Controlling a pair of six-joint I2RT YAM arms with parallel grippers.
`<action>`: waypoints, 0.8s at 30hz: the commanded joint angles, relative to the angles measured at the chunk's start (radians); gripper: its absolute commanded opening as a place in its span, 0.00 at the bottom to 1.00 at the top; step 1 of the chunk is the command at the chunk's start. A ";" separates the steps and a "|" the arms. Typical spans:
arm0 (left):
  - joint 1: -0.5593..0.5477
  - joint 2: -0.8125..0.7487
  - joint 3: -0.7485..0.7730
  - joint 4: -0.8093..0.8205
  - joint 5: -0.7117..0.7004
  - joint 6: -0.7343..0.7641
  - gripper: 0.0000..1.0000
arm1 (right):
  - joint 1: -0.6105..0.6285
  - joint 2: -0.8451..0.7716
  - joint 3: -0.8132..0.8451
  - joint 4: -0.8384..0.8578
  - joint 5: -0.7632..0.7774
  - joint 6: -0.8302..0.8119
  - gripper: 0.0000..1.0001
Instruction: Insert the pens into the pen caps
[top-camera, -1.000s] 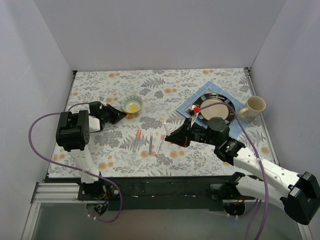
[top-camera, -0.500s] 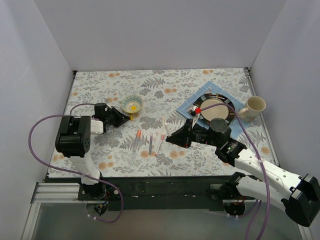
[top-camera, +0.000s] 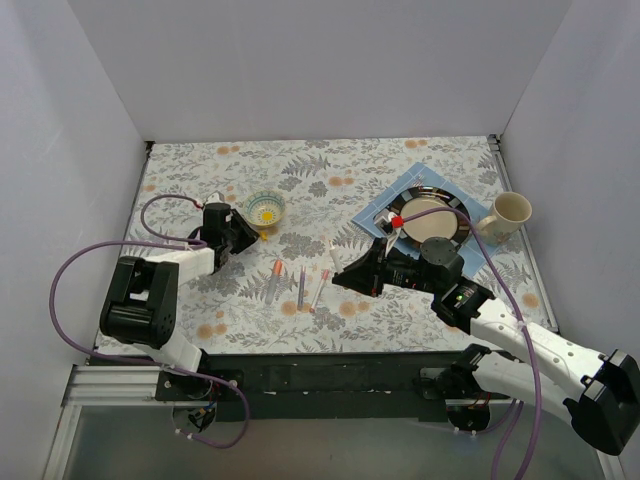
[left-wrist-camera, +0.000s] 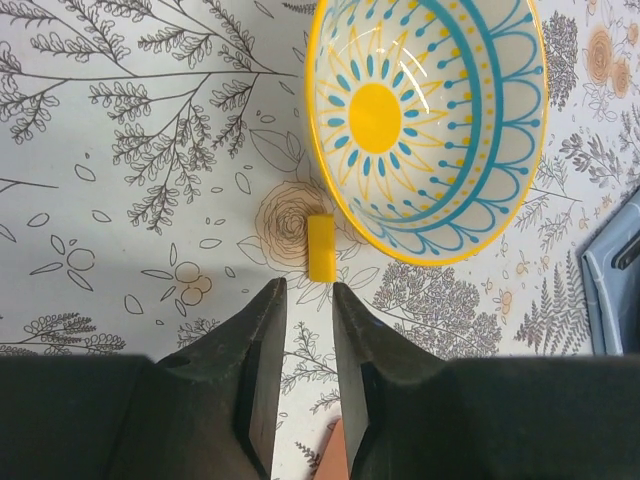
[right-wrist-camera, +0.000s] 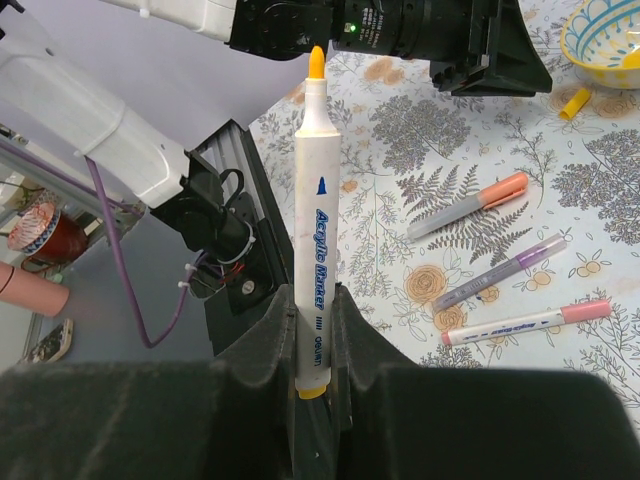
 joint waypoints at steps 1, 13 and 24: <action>-0.029 -0.020 0.000 0.008 -0.082 0.068 0.25 | -0.002 -0.021 -0.001 0.027 0.009 -0.007 0.01; -0.087 0.062 0.081 -0.015 -0.145 0.157 0.31 | -0.002 -0.016 0.002 0.023 0.024 -0.012 0.01; -0.126 0.171 0.181 -0.126 -0.205 0.230 0.28 | -0.004 -0.018 0.005 0.015 0.029 -0.020 0.01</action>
